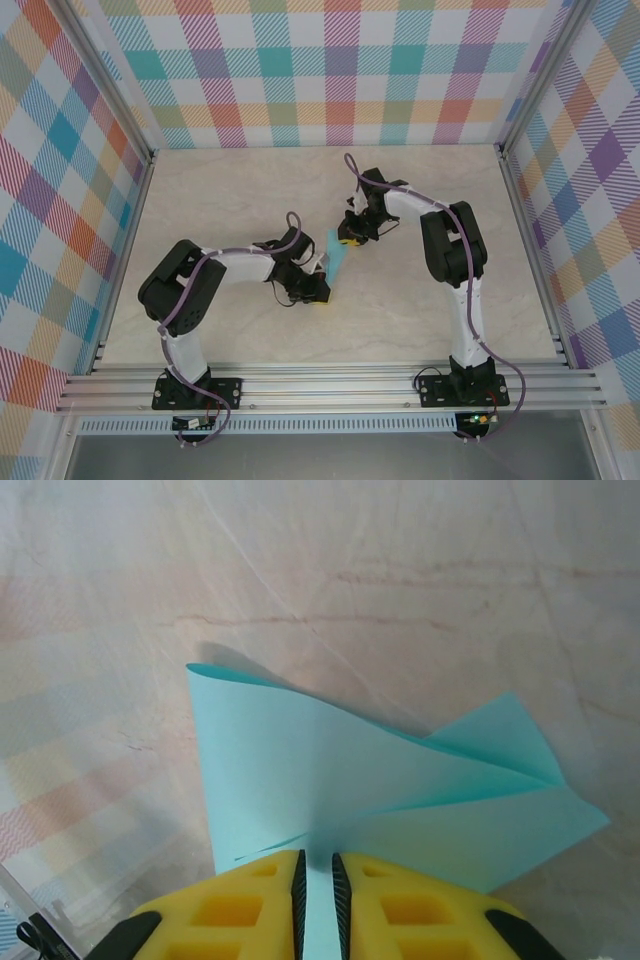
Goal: Fold a paper plane with a square sheet of paper (fold left side to right side)
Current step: Fold the wing for the fifth time at the center of the table, then turn over the paper plane at the center of the table.
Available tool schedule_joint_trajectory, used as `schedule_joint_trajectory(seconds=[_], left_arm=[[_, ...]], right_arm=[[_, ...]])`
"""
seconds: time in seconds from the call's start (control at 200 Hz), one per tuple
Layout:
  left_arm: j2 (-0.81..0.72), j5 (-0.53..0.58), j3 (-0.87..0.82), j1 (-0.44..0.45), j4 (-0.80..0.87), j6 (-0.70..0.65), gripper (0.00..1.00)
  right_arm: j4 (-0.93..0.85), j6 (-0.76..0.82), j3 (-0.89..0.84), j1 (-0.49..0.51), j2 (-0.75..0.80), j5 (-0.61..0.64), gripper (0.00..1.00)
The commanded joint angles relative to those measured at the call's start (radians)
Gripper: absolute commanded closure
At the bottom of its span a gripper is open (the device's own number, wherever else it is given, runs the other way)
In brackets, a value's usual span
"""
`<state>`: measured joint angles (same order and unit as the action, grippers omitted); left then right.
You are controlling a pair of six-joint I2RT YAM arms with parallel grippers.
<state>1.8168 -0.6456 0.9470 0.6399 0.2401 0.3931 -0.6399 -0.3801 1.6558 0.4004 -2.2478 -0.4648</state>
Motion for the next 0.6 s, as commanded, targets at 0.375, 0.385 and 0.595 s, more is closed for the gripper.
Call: schedule_joint_trajectory(seconds=[0.375,0.385,0.595], left_arm=[[-0.341,0.346,-0.036,-0.061,-0.033,0.038,0.68],[-0.346,0.358,-0.035,-0.061,-0.033,0.042,0.66],[-0.389,0.608,-0.001,-0.061,-0.026,0.079,0.47]], right_arm=[[0.01,0.04,-0.047,-0.038,0.303,0.217,0.41],[0.0,0.037,-0.047,-0.035,0.305,0.223,0.4],[-0.04,-0.077,-0.142,0.065,0.329,0.243,0.35]])
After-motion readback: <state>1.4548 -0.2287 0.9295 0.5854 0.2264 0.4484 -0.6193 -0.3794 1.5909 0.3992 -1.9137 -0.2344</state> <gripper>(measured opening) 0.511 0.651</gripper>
